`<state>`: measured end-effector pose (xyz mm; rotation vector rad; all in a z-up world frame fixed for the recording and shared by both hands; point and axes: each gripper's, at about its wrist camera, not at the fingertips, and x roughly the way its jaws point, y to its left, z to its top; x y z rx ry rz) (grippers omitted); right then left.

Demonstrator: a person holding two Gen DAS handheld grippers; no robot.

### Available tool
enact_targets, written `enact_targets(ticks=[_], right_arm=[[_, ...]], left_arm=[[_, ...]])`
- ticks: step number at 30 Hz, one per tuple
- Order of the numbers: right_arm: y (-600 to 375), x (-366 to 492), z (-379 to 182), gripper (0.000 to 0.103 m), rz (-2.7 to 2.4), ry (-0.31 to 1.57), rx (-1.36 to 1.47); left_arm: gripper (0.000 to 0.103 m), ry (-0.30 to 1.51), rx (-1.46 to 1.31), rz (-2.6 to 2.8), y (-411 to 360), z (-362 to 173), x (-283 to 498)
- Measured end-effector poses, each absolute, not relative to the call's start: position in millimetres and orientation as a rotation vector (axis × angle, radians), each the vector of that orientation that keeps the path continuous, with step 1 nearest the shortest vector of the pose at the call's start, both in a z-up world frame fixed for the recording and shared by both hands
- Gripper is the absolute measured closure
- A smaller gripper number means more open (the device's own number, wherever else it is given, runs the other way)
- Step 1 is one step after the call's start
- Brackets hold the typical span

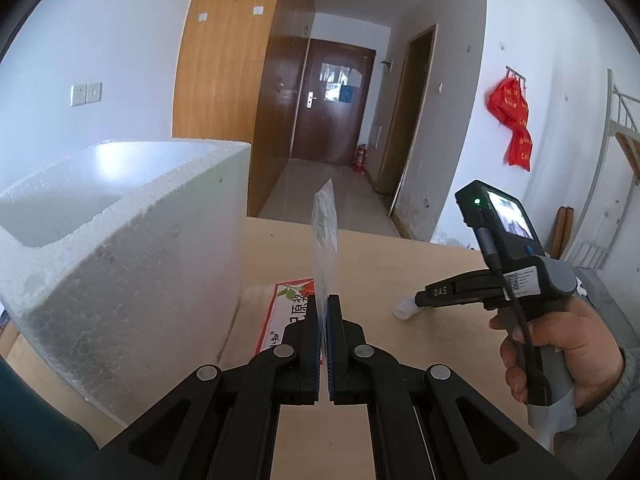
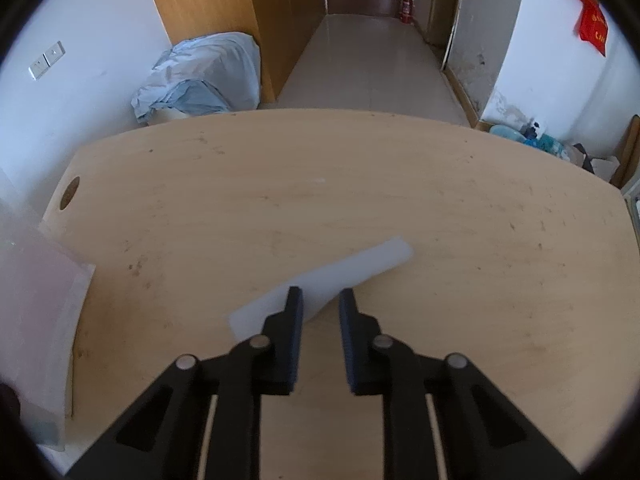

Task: Organize soft objects

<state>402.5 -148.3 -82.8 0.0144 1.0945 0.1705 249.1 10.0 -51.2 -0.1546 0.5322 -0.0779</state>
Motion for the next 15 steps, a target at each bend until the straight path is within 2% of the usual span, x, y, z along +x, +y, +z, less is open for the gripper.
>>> enact_targets(ticks=[6,15], right_arm=[[-168.9,398.1,-75.6,0.096,0.155,1.074,0.041],[-207.7,391.9,-65.3,0.096,0.150,1.072,0.122]], left_arm=[[0.101,0.528,-0.158,-0.079,10.8,-49.6,249.1],[0.101,0.520,-0.183,-0.090,15.7,-45.9,245.7]])
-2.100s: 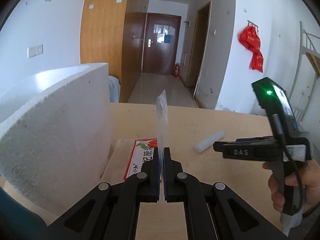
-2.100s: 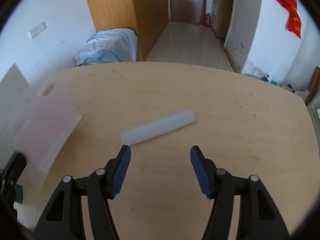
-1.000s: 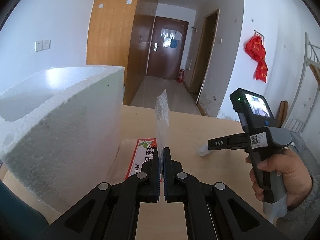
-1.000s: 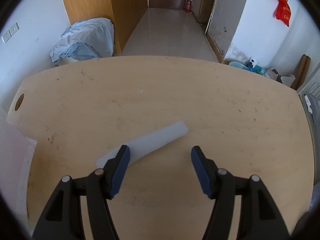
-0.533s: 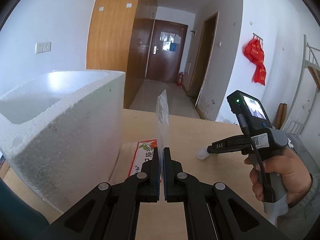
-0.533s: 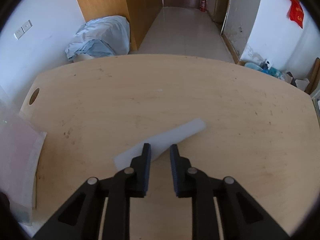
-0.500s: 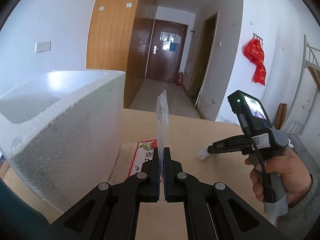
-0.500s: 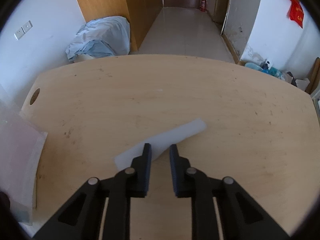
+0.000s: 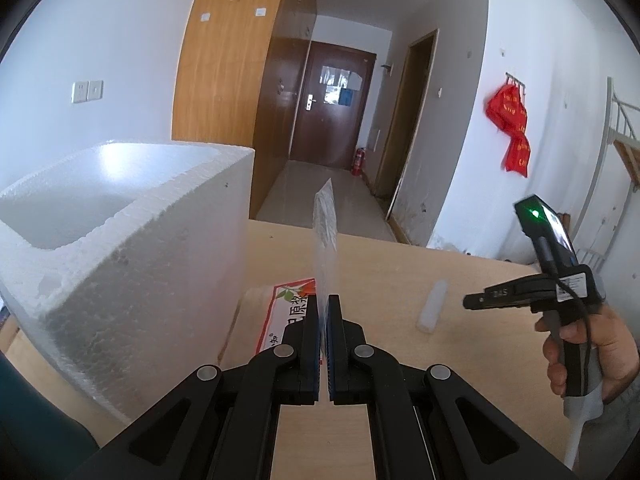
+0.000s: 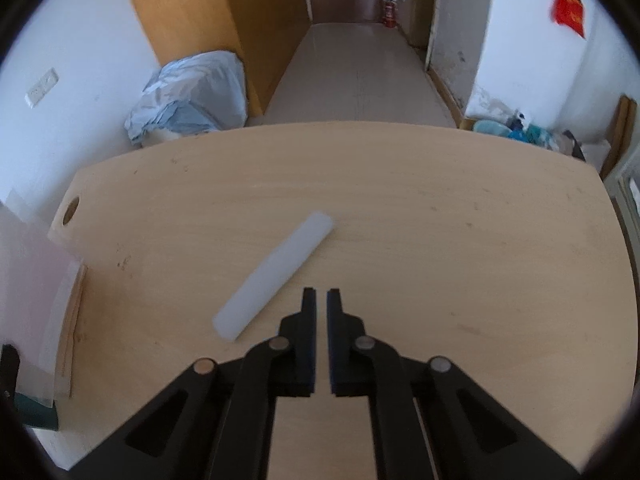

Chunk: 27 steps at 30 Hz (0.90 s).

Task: Organize soft objects

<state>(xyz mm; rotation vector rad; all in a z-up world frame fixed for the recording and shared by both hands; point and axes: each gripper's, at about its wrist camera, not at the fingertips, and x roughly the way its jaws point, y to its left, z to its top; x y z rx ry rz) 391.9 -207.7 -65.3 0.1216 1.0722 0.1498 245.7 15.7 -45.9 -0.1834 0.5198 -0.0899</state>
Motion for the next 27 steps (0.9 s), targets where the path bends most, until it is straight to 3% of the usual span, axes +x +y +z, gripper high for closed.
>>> enact_targets(ticks=[4,13,27], right_arm=[[-200.7,396.9,-71.8,0.094,0.210,1.105,0.183],[-173.1,409.5,-79.4,0.048,0.170,1.117,0.106],[-201.0,404.5,-79.3,0.046,0.193,1.112,0.171]], left_arm=[[0.101,0.486,-0.196,-0.102,16.8,-40.1,239.6],[0.101,0.407,-0.194,-0.136,15.1,-15.8,216.0],[0.101,0.533,-0.184,-0.179,18.2,-38.6,229.8]])
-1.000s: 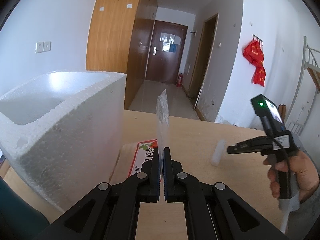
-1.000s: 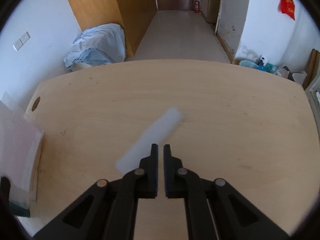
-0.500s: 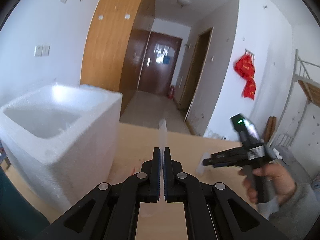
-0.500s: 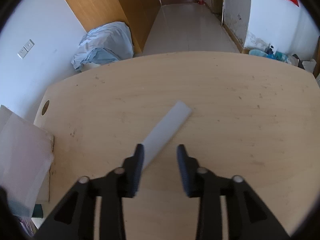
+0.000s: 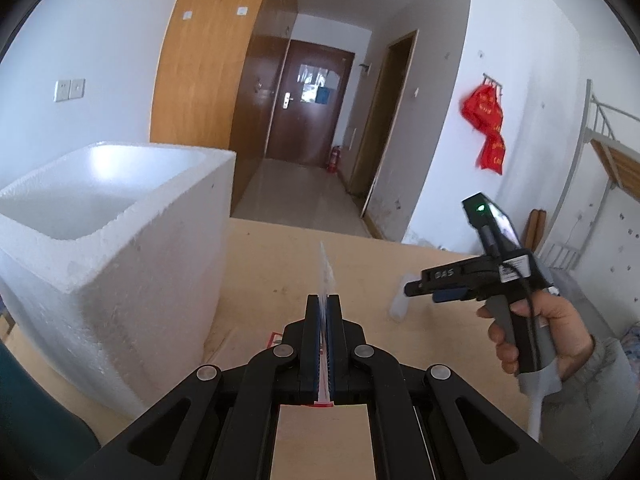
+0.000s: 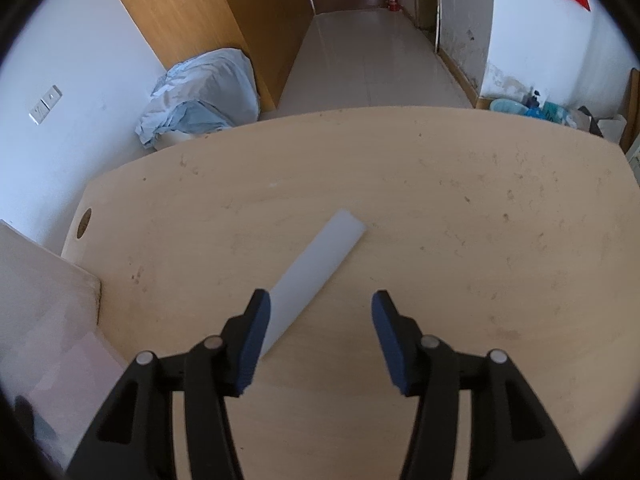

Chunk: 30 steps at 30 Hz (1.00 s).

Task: Organize soft objects

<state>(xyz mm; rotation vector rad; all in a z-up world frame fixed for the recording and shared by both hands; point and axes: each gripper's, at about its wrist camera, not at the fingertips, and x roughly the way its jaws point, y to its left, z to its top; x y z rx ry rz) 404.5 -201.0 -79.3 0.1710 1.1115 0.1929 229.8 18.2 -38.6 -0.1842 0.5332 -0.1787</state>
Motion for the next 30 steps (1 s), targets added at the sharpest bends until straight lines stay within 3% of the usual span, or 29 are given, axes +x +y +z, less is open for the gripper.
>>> enact_targets(ticks=[17,19,20,21,22,23,25,27,30], right_arm=[[-209.9,403.2,-75.4,0.046,0.207,1.096,0.207],[-209.4,403.3,-74.7,0.046,0.207,1.094,0.205],[-210.1,403.8,-75.0,0.046,0.206,1.094,0.204],[-210.3,404.0,-75.3,0.046,0.206,1.095,0.204],[-210.5,404.3,-75.5,0.046,0.206,1.095,0.205],[-209.9,404.4,-75.4,0.046,0.203,1.095,0.206],[-209.6,404.7,-76.2,0.046,0.200,1.097,0.206],[-208.6,405.0,-76.3,0.046,0.199,1.097,0.206],[-207.6,405.5,-75.6,0.046,0.203,1.095,0.204]], left_arm=[[0.091,0.668,-0.114,-0.140,12.7,-70.7,256.3],[0.073,0.682,-0.107,-0.117,12.4,-74.4,258.5],[0.054,0.687,-0.114,-0.112,13.6,-76.0,259.3],[0.043,0.685,-0.123,-0.109,15.4,-76.6,259.1],[0.043,0.674,-0.126,-0.109,17.1,-76.4,257.8],[0.043,0.659,-0.122,-0.105,17.9,-75.8,256.5],[0.056,0.648,-0.108,-0.102,15.9,-75.3,255.2],[0.092,0.676,-0.110,-0.120,15.8,-78.1,257.8],[0.101,0.692,-0.119,-0.131,18.8,-79.5,259.7]])
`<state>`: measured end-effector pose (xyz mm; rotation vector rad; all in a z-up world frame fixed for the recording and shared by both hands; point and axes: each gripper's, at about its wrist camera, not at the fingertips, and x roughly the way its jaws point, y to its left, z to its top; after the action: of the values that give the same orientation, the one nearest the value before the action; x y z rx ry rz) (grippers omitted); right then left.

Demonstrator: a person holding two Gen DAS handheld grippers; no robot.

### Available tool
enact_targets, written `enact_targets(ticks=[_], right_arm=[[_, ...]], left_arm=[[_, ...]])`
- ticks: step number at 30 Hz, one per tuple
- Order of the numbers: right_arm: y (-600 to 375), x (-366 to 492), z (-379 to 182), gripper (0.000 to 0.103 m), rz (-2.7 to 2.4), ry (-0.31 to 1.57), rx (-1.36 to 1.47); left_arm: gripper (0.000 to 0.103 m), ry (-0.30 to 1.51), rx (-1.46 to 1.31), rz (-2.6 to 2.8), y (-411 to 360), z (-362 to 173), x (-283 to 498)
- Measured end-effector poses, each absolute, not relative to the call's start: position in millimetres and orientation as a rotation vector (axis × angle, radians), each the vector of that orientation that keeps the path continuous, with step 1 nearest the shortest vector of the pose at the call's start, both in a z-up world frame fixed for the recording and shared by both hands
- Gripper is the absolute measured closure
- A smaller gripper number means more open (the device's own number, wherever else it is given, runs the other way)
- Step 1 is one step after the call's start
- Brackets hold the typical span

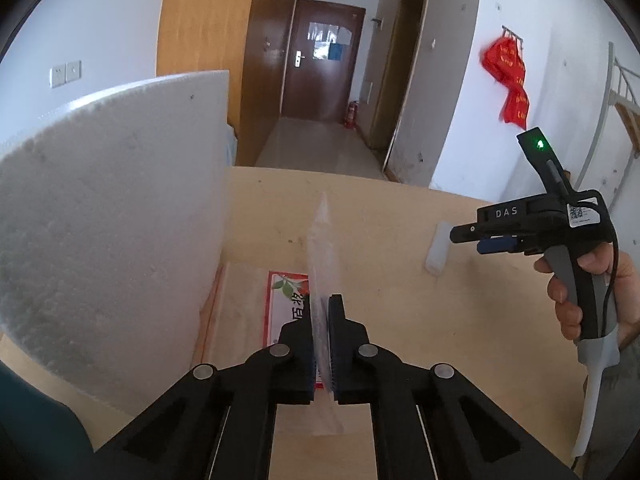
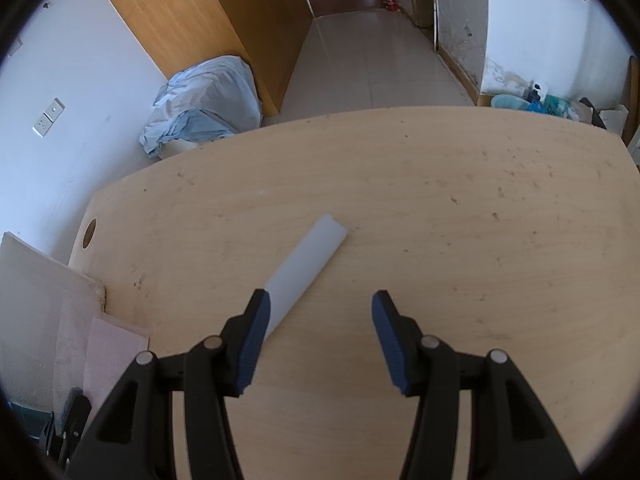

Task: Organize soft objects

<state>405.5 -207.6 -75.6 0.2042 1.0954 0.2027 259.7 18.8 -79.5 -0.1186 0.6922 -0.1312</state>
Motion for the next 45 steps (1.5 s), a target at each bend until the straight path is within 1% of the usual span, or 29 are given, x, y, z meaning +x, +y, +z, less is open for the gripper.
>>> enact_targets(ticks=[3,10,15,22,23,24,26,35,39,43,45], right_arm=[[-208.1,404.6,-76.0,0.046,0.206,1.094,0.201],[-206.2,405.4,-78.6,0.046,0.213,1.105,0.185],[-196.9,406.3,-81.8,0.046,0.200,1.123,0.148],[-195.5,403.1,-82.2,0.045,0.142,1.137,0.115],[-194.7,403.3,-82.4,0.045,0.147,1.139,0.121],[-192.6,404.0,-82.6,0.042,0.146,1.137,0.114],[-187.5,405.8,-82.7,0.042,0.138,1.135,0.092],[-174.1,413.2,-82.1,0.041,0.135,1.149,0.075],[-167.5,416.2,-83.2,0.041,0.111,1.152,0.044],[-150.7,418.6,-86.2,0.041,0.061,1.157,-0.073],[-146.8,421.0,-85.7,0.041,0.054,1.159,-0.076]], left_arm=[[0.103,0.648,-0.109,-0.148,16.3,-72.6,252.1],[0.103,0.534,-0.096,-0.152,12.7,-45.5,225.0],[0.103,0.487,-0.118,-0.163,17.6,-22.6,203.1],[0.103,0.383,-0.122,-0.168,21.0,20.0,159.3],[0.103,0.370,-0.124,-0.171,22.5,24.4,154.0],[0.103,0.356,-0.125,-0.172,23.6,29.7,148.4],[0.103,0.323,-0.122,-0.165,25.9,40.1,137.0],[0.103,0.225,-0.137,-0.142,37.5,71.5,84.4],[0.103,0.181,-0.151,-0.132,48.4,84.0,60.3],[0.103,0.131,-0.164,-0.110,60.4,97.8,33.9],[0.103,0.106,-0.163,-0.091,64.6,103.7,23.4]])
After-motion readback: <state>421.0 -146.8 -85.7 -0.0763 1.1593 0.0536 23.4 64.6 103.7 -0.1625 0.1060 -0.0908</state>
